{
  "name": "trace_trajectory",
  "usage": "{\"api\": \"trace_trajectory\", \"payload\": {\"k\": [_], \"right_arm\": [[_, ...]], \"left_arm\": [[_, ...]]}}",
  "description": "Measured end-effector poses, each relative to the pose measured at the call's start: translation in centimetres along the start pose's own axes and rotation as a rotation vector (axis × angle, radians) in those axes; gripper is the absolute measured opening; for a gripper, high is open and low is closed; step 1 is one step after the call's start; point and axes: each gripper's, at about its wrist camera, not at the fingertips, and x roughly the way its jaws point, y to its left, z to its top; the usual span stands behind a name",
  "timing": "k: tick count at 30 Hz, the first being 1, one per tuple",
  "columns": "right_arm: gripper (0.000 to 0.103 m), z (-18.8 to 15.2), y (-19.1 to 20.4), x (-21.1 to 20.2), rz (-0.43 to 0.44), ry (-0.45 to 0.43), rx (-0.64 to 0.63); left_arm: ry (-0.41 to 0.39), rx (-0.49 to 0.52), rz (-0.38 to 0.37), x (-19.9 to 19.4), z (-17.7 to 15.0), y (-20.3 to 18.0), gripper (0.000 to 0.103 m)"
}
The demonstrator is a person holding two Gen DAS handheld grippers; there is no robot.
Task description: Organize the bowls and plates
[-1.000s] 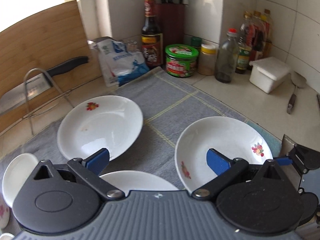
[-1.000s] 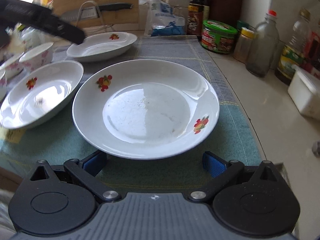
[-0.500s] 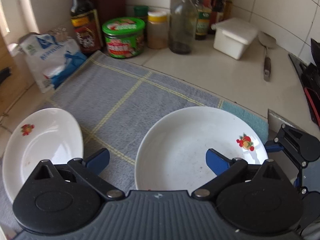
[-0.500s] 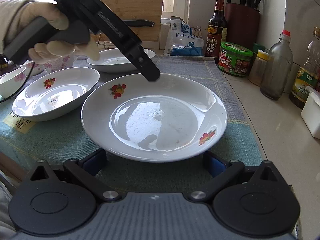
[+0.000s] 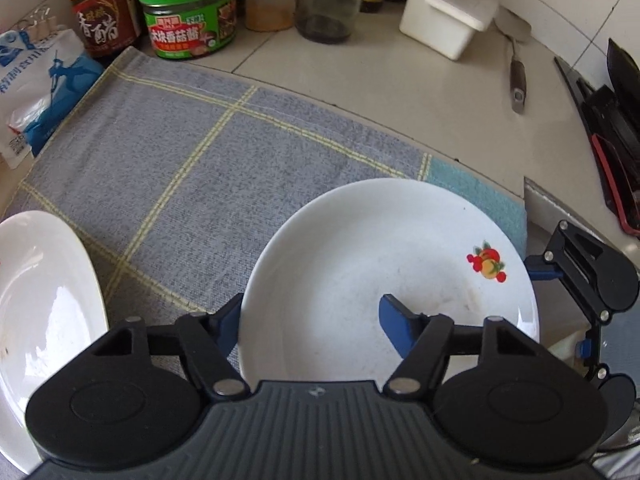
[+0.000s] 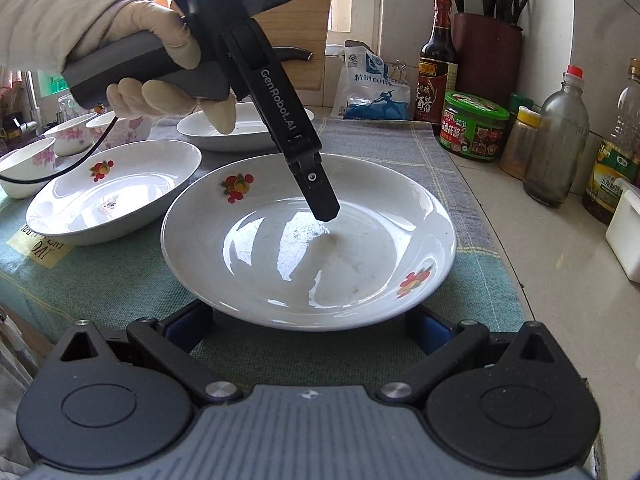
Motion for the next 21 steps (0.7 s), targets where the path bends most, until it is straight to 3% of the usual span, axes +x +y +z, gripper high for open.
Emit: {"api": "trace_trajectory", "payload": {"k": [21], "right_arm": [[0.103, 1.1, -0.2, 0.4, 0.019, 0.063, 0.003]], "left_arm": [[0.03, 0.027, -0.029, 0.5, 0.5, 0.3, 0.069]]}}
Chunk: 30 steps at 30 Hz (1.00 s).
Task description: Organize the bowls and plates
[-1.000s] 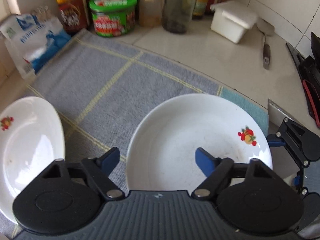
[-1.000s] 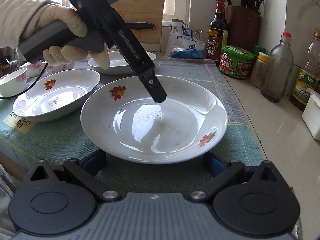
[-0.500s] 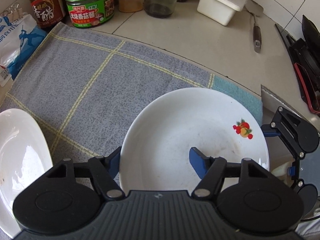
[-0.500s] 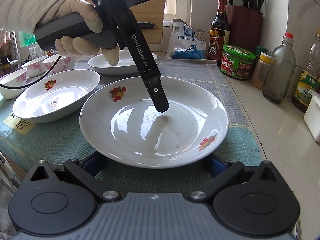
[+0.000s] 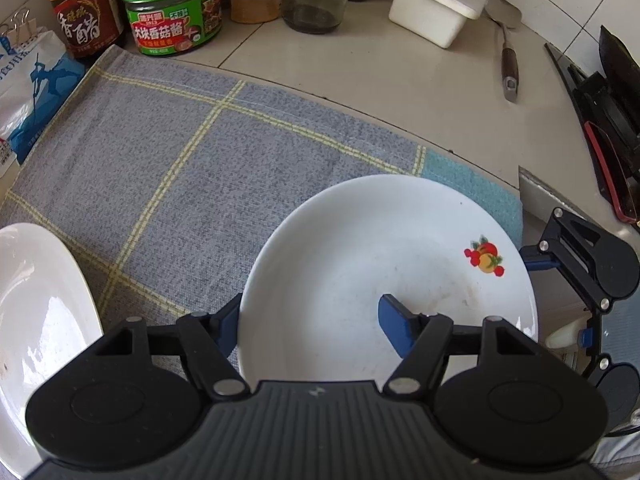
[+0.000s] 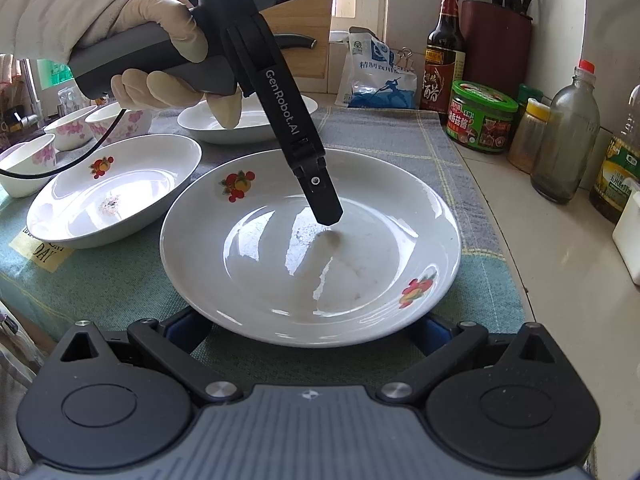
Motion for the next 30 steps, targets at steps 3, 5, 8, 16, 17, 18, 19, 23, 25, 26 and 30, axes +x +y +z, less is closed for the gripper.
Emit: {"api": "trace_trajectory", "payload": {"k": [3, 5, 8, 16, 17, 18, 19, 23, 25, 26, 30], "right_arm": [[0.103, 0.2, 0.0, 0.1, 0.002, 0.009, 0.004], [0.103, 0.3, -0.2, 0.0, 0.008, 0.009, 0.01], [0.103, 0.7, -0.5, 0.0, 0.009, 0.007, 0.0], [0.103, 2.3, -2.2, 0.8, 0.014, 0.013, -0.052], [0.103, 2.4, -2.4, 1.0, 0.013, 0.014, -0.058], [0.103, 2.6, -2.6, 1.2, 0.012, 0.015, -0.061], [0.103, 2.7, -2.9, 1.4, 0.013, 0.015, -0.059], [0.103, 3.3, -4.0, 2.3, 0.02, 0.016, -0.05], [0.103, 3.7, -4.6, 2.6, 0.024, 0.014, -0.049], [0.103, 3.8, -4.9, 2.7, 0.026, 0.012, -0.049], [0.103, 4.3, -6.0, 3.4, 0.026, 0.011, -0.059]], "left_arm": [[-0.006, 0.001, 0.0, -0.2, 0.0, -0.1, 0.069], [-0.014, 0.001, -0.002, -0.5, 0.2, 0.0, 0.069], [-0.026, -0.005, -0.003, -0.8, 0.5, 0.2, 0.069], [-0.054, -0.034, 0.008, -0.8, 1.8, 1.6, 0.069], [-0.058, -0.038, 0.008, -0.7, 2.0, 1.8, 0.069], [-0.063, -0.043, 0.007, -0.7, 2.3, 2.0, 0.069], [-0.07, -0.046, 0.008, -0.7, 2.6, 2.2, 0.069], [-0.08, -0.052, 0.017, -0.3, 3.7, 3.0, 0.069], [-0.082, -0.056, 0.022, 0.0, 4.2, 3.5, 0.069], [-0.083, -0.058, 0.024, 0.1, 4.4, 3.8, 0.069], [-0.087, -0.063, 0.028, 0.6, 5.3, 4.6, 0.069]]}}
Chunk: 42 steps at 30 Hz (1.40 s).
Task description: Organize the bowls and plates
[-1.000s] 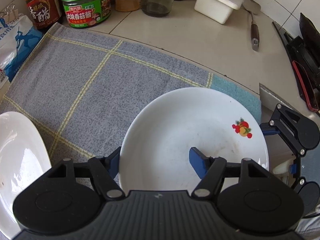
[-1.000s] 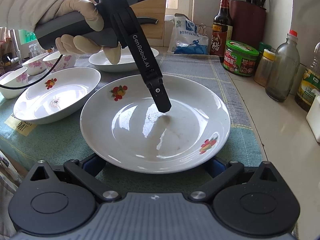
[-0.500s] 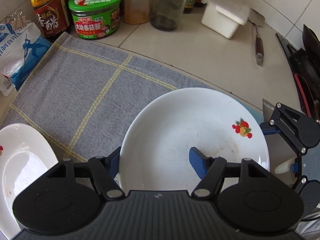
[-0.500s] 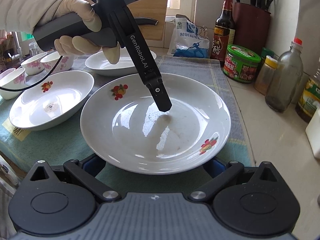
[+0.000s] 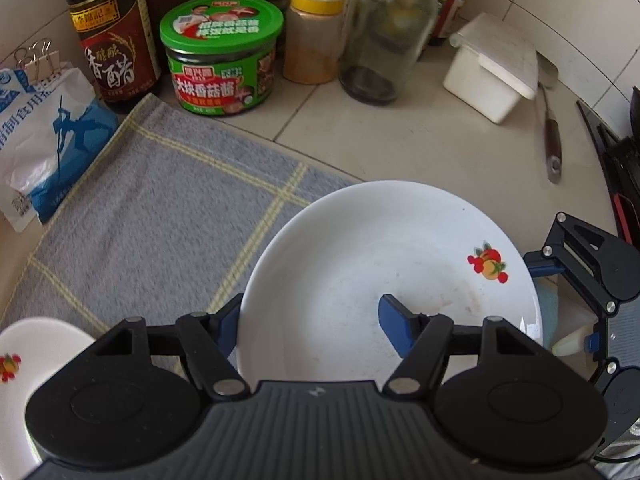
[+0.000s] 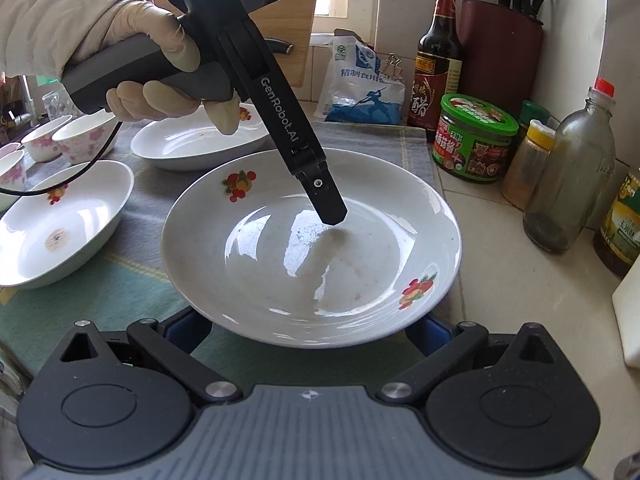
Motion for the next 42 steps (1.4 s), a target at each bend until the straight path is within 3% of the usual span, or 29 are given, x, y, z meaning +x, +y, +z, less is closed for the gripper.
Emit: {"api": "trace_trajectory", "payload": {"k": [14, 29, 31, 35, 42], "right_arm": [[0.103, 0.9, -2.9, 2.4, 0.006, 0.005, 0.007], [0.103, 0.8, -2.8, 2.7, -0.006, 0.012, 0.019], [0.103, 0.8, -2.7, 2.5, -0.012, 0.014, 0.024], [0.103, 0.7, -2.4, 1.7, -0.026, 0.018, 0.057], [0.103, -0.4, -1.2, -0.1, -0.064, 0.036, 0.123]], "left_arm": [[-0.012, -0.02, 0.016, 1.7, 2.5, 1.7, 0.069], [-0.039, -0.024, 0.023, 2.1, 2.4, 1.9, 0.073], [-0.058, -0.032, 0.018, 1.8, 2.2, 1.8, 0.079], [-0.116, -0.024, 0.088, 0.6, 1.4, 1.1, 0.08], [-0.234, -0.042, 0.141, -3.8, -1.3, -0.4, 0.085]]}}
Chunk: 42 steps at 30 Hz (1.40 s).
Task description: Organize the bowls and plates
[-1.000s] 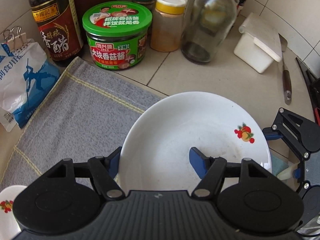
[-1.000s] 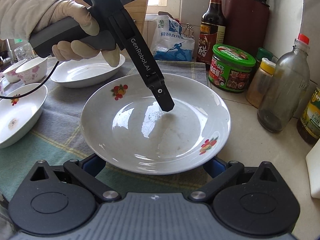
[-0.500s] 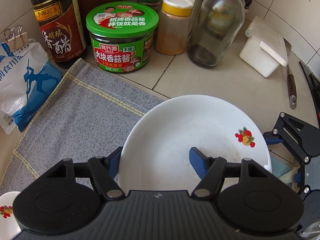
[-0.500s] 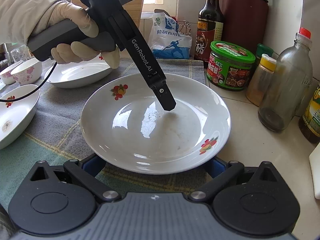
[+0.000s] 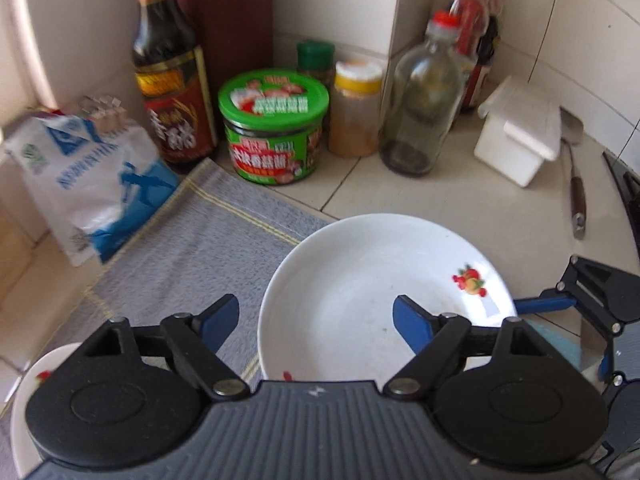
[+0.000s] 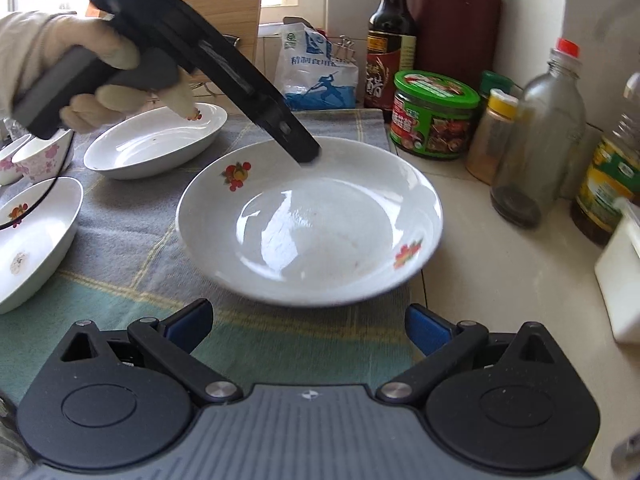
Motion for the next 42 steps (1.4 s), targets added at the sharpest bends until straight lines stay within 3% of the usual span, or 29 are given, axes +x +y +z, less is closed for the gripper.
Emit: {"api": "trace_trajectory", "payload": {"k": [13, 18, 26, 35, 42], "right_arm": [[0.103, -0.7, 4.7, -2.7, 0.009, -0.026, -0.01], [0.103, -0.7, 6.5, -3.4, 0.043, -0.025, -0.001], [0.103, -1.2, 10.0, -3.4, 0.039, 0.001, 0.029], [0.103, -0.2, 14.3, -3.9, 0.048, -0.028, -0.011], [0.103, 0.0, 16.8, -4.1, 0.066, -0.028, -0.048]], "left_arm": [[-0.223, -0.153, 0.033, -10.6, -7.6, -4.0, 0.098], [-0.214, -0.265, -0.011, -13.0, -11.3, -3.7, 0.098], [-0.213, -0.223, 0.17, -17.1, -18.0, -5.3, 0.098], [-0.168, -0.283, 0.244, -21.1, -23.7, -4.1, 0.098], [-0.128, -0.262, 0.269, -22.2, -26.9, -3.8, 0.099]]}}
